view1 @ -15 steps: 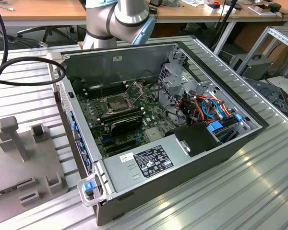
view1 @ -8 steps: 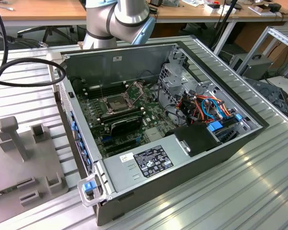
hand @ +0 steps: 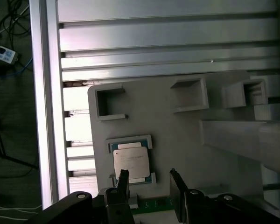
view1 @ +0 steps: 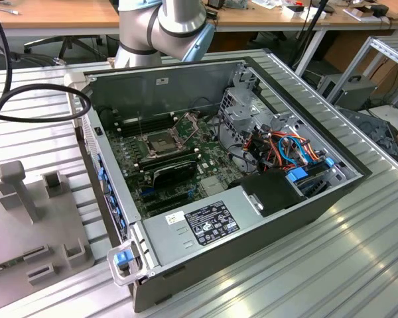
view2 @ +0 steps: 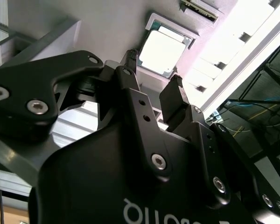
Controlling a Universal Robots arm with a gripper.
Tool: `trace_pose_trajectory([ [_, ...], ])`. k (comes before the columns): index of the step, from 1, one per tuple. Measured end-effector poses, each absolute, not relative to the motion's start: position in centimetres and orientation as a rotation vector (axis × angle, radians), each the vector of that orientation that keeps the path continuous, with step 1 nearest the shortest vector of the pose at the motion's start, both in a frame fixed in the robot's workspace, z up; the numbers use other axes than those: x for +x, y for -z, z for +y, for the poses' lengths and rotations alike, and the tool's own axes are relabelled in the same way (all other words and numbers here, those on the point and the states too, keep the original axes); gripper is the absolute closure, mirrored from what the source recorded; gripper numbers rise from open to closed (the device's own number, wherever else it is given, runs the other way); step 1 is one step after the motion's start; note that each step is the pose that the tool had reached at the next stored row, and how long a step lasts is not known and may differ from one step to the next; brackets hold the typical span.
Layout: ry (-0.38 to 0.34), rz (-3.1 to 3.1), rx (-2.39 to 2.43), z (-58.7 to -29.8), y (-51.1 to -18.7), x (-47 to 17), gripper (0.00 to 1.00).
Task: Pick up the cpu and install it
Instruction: 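Pick up the cpu and move it towards the insertion slot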
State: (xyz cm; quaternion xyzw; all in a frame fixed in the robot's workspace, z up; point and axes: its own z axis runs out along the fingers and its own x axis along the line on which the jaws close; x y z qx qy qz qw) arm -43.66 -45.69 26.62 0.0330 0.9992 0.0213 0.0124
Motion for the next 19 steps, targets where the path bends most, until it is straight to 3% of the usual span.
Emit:
trace_pose_trajectory([
  [19,-0.066,3.115,0.095,-45.69,-26.34,-43.88,0.52],
])
